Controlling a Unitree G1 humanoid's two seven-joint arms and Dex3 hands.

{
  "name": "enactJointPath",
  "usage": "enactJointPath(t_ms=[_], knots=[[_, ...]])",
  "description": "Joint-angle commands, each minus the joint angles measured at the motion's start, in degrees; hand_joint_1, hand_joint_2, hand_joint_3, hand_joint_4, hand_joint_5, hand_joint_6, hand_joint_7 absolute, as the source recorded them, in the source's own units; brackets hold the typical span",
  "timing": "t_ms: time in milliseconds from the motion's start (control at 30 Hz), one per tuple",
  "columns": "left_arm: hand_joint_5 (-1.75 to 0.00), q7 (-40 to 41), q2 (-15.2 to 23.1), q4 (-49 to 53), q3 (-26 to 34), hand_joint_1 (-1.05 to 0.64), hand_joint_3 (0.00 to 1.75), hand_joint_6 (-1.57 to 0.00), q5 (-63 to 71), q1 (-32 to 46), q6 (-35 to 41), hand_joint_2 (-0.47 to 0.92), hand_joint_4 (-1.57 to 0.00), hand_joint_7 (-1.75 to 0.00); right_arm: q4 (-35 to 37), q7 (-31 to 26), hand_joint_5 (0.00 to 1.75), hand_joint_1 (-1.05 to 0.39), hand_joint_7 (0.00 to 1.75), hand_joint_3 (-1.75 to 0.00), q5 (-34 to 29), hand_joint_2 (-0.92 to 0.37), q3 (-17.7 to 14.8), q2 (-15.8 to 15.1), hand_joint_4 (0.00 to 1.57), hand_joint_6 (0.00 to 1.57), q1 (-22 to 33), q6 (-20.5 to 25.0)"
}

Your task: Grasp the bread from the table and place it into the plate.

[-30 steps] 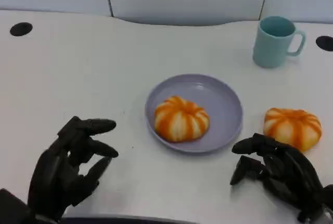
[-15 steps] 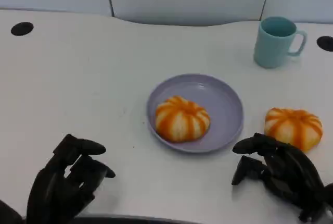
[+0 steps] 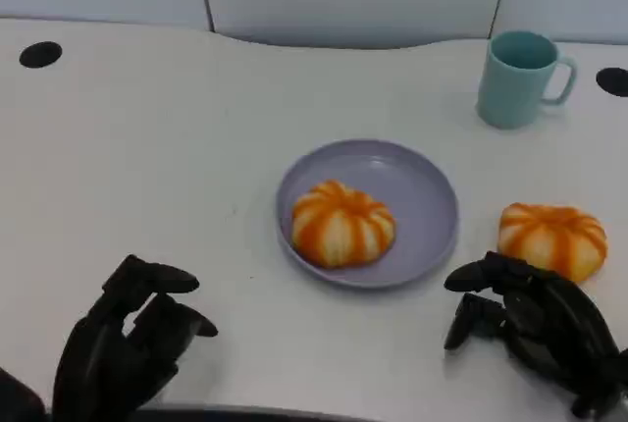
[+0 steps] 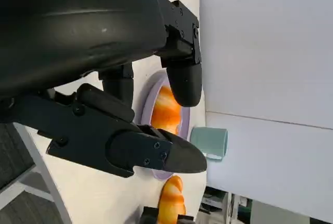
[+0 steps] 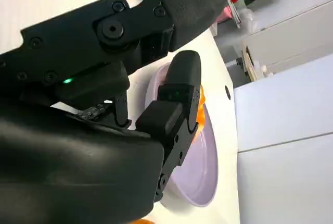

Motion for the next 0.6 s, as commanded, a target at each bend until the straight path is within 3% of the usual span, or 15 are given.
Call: enactJointPath(t_ms=[33, 600], knots=[[-1.75, -0.67, 0.43, 0.73, 0.99, -0.73, 0.16, -0.23, -0.61, -0.38, -0.63, 0.92, -0.31, -1.55, 1.16, -0.93, 1.34, -0.55, 0.73, -0.09, -0.84, -0.92, -0.12, -0.98, 0.67, 0.82, 1.03, 0.61], [-1.75, -0.15, -0.02, 2.16, 1.91, -0.72, 0.16, -0.21, -0.04, -1.68, -0.97, 0.92, -0.33, -1.6, 0.6, -2.92, 1.43, -0.56, 0.77, -0.1, -2.76, -0.92, 0.76, -1.12, 0.63, 0.79, 1.32, -1.79]])
